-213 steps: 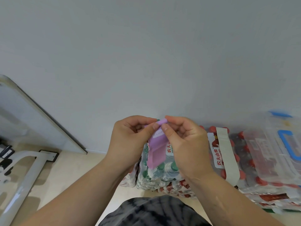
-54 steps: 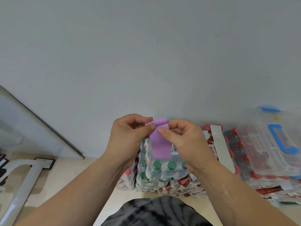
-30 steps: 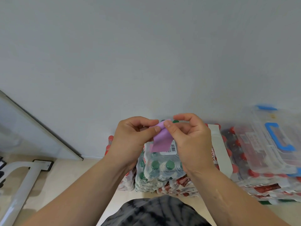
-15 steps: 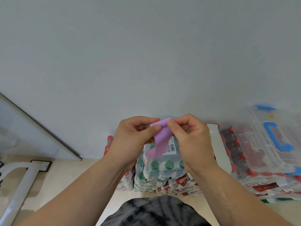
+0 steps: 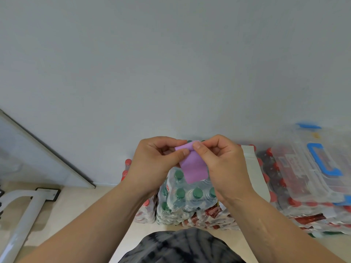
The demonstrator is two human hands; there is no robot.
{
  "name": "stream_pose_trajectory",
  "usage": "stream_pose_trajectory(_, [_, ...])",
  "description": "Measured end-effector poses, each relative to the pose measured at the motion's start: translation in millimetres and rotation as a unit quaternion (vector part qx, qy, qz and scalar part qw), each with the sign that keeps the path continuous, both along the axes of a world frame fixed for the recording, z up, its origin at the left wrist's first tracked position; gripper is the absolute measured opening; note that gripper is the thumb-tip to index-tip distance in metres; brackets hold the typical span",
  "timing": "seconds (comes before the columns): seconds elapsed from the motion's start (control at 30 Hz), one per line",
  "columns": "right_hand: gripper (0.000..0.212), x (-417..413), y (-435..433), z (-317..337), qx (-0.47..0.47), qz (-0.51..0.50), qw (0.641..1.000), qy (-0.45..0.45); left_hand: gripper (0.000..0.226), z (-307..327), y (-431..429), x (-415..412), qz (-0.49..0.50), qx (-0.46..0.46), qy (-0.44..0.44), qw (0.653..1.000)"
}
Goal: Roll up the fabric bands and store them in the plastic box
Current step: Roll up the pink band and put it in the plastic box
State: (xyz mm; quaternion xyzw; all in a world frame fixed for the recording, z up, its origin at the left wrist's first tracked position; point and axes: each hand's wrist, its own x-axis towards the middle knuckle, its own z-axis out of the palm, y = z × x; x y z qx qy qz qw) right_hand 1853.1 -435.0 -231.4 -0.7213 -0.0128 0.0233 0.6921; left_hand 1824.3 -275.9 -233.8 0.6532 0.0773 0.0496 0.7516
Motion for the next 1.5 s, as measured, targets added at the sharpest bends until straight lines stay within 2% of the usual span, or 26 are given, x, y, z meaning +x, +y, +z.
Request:
stream_pose_trajectory(0.23, [0.011, -0.6, 0.8, 2.2, 0.06, 0.026, 0.998, 0.008, 0.023, -0.8, 5.2, -0.5, -0.009, -0.017, -0.006, 1.0])
stream_pose_trajectory(0.3, [0.016, -0.9, 1.6, 4.2, 0.079, 0.026, 0.996, 0.012, 0.024, -1.8, 5.1, -0.8, 0.001, -0.033, -0.001, 0.999])
stream_pose_trajectory(0.53, [0.015, -1.1, 0.2, 3.0, 0.05, 0.034, 0.998, -0.005, 0.009, -2.4, 2.4, -2.2, -0.007, -0.067, 0.014, 0.998])
stream_pose_trajectory(0.8, [0.02, -0.5, -3.3, 5.0, 0.065, 0.041, 0.997, 0.015, 0.026, -0.5, -0.4, 0.0, 0.012, -0.05, 0.009, 0.999])
stream_pose_trajectory(0.9, [0.005, 1.6, -6.4, 6.9, 0.039, 0.048, 0.998, -0.019, 0.033, 2.7, -3.5, 1.4, 0.01, -0.058, 0.013, 0.998])
stream_pose_trajectory(0.93, [0.006, 2.1, -7.6, 7.0, 0.025, 0.051, 0.998, -0.035, 0.033, 3.6, -4.4, 1.8, 0.008, -0.062, 0.012, 0.998])
stream_pose_trajectory(1.13, [0.017, 4.0, -10.2, 6.5, 0.024, 0.028, 0.997, -0.061, 0.014, 4.5, -5.5, 2.0, -0.021, -0.094, 0.027, 0.995])
stream_pose_trajectory(1.23, [0.02, 4.5, -11.3, 5.8, 0.028, 0.039, 0.997, -0.054, 0.011, 2.9, -6.1, 2.1, -0.033, -0.081, 0.028, 0.996])
stream_pose_trajectory(1.37, [0.005, 3.7, -11.3, 4.1, 0.03, 0.038, 0.999, -0.012, 0.015, 2.3, -7.1, 2.5, 0.004, -0.071, 0.019, 0.997])
stream_pose_trajectory(1.5, [0.007, 4.7, -9.8, -0.9, 0.005, 0.02, 1.0, -0.003, 0.022, -0.2, -7.7, 3.6, 0.014, -0.07, 0.013, 0.997])
